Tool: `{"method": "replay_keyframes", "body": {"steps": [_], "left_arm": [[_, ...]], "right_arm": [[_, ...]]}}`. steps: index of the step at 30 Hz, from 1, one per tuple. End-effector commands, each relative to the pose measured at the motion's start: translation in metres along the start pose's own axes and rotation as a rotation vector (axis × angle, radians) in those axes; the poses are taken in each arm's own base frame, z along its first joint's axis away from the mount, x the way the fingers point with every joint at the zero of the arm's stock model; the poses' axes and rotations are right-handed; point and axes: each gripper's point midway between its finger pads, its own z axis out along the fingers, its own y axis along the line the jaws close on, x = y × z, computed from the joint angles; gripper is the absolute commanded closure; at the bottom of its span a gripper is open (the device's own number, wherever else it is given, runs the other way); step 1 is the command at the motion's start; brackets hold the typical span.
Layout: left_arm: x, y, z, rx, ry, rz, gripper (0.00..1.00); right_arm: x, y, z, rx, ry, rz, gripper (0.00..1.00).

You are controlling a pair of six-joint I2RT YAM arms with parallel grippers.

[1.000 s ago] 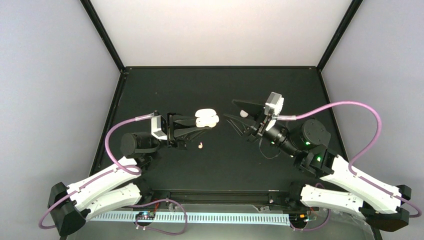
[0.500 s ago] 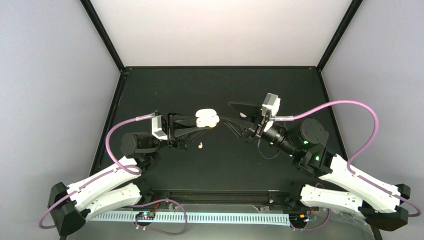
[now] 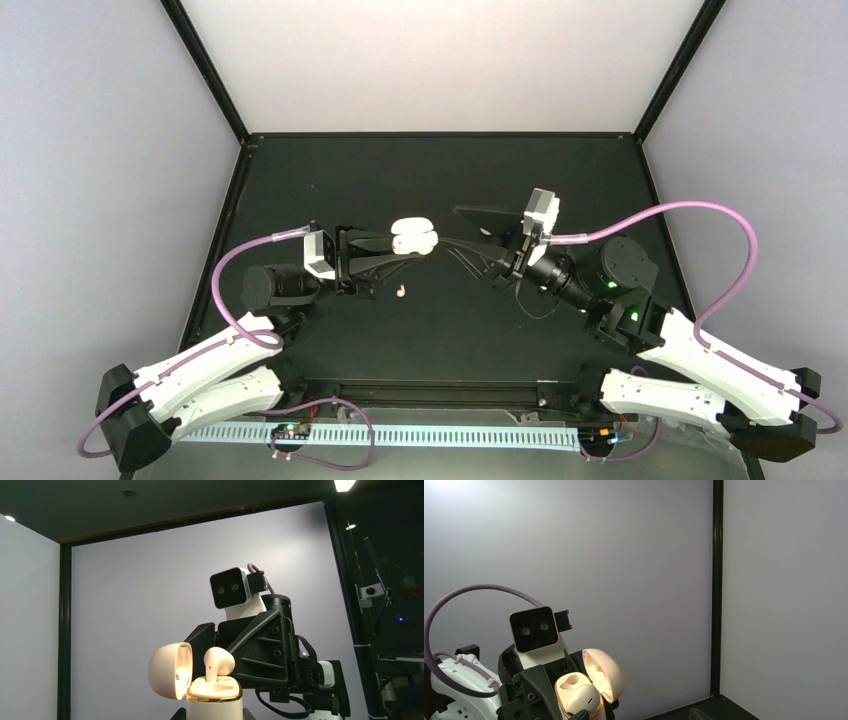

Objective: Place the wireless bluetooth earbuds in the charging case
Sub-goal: Place the earbud in the charging case.

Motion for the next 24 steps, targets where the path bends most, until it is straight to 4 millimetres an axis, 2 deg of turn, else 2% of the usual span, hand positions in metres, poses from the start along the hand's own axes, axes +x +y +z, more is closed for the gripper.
{"method": "replay_keyframes", "body": {"steps": [1,18,24], "left_arm": [[-0.002,-0.001,0.002,0.007,-0.006,0.021,0.98],[0.003,0.001,0.004,0.008,0.004,0.01,0.98],[-0.002,0.0,0.002,0.0,-0.011,0.016,0.98]], "right_arm": [[-0.015,0.009,0.001,-0.041,-0.037,0.004,0.49],[-0.017,0.013,0.004,-0.068,-0.04,0.005,0.49],[-0.032,0.018,-0.014,-0.088,-0.099,-0.02,0.46]]}}
